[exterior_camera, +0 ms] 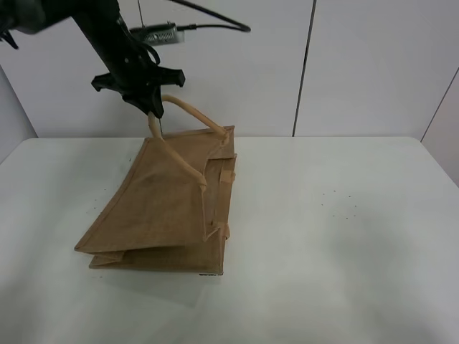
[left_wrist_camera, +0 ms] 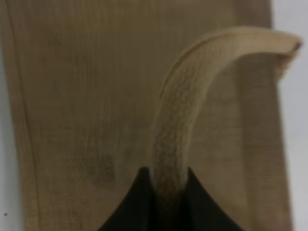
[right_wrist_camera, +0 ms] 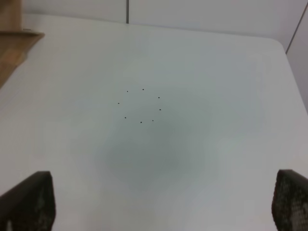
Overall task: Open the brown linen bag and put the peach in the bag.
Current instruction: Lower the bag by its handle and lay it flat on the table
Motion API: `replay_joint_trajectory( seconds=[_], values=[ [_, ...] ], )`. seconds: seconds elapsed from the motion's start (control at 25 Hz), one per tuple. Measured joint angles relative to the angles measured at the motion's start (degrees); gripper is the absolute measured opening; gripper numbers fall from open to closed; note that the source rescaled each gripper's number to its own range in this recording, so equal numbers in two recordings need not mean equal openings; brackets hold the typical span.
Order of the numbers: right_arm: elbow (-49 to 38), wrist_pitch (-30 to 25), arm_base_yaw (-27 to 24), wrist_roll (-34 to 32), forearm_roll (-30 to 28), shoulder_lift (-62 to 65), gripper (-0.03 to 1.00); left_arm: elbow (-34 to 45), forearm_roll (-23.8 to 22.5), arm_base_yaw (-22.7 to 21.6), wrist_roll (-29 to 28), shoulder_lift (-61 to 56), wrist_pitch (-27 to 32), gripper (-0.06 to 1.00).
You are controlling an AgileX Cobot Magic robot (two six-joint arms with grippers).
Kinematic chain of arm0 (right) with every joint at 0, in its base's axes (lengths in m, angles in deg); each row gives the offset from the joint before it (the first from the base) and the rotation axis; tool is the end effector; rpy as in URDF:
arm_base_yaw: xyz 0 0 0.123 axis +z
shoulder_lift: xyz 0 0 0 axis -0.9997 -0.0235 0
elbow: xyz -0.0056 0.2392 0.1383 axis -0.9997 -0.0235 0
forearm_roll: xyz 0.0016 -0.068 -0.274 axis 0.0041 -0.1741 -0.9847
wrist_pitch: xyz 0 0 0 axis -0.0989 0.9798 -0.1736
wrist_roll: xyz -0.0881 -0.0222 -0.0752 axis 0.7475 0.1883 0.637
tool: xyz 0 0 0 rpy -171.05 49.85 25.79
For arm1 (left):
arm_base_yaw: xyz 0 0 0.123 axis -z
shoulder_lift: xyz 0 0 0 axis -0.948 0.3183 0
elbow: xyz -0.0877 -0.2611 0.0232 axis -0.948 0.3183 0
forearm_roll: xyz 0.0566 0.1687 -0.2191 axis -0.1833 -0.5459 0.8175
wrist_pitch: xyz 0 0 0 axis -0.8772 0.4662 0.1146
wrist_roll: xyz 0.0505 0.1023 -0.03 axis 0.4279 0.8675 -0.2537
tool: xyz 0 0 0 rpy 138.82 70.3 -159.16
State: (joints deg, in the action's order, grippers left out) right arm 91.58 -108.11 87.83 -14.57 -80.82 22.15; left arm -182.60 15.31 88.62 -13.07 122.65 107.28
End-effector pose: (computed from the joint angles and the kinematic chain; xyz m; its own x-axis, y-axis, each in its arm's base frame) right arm 0.0561 0.0077 0.2830 -0.4239 -0.0539 -0.9041 -0.0767 0.9968 -0.0234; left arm 0.4784 -0.1554 0.2832 -0.8771 0.1236 -0.4642 0.2009 0.9721 -0.1208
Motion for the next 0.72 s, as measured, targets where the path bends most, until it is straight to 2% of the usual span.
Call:
replay_joint_trajectory(
  seconds=[0.16,0.4,0.48,0.52,0.64,0.68,0.72],
  values=[
    [0.0,0.0,0.0,0.0,0.0,0.0,1.0,0.0,1.7,0.0,0.1,5.7,-0.4,0.0],
    [0.0,0.0,0.0,0.0,0.0,0.0,1.0,0.0,5.0,0.0,3.6,10.8,-1.1,0.0],
    [0.0,0.0,0.0,0.0,0.0,0.0,1.0,0.0,5.4,0.0,4.6,10.9,-1.5,0.04],
    [0.0,0.0,0.0,0.0,0.0,0.0,1.0,0.0,5.6,0.0,4.9,10.9,-1.8,0.11],
    [0.0,0.0,0.0,0.0,0.0,0.0,1.0,-0.3,5.8,0.0,5.3,10.9,-2.2,0.51],
    [0.0,0.0,0.0,0.0,0.0,0.0,1.0,-0.4,5.8,0.0,5.4,10.9,-2.2,0.79],
    [0.0,0.0,0.0,0.0,0.0,0.0,1.0,-0.4,5.8,0.0,5.4,10.9,-2.3,0.87]
  ],
)
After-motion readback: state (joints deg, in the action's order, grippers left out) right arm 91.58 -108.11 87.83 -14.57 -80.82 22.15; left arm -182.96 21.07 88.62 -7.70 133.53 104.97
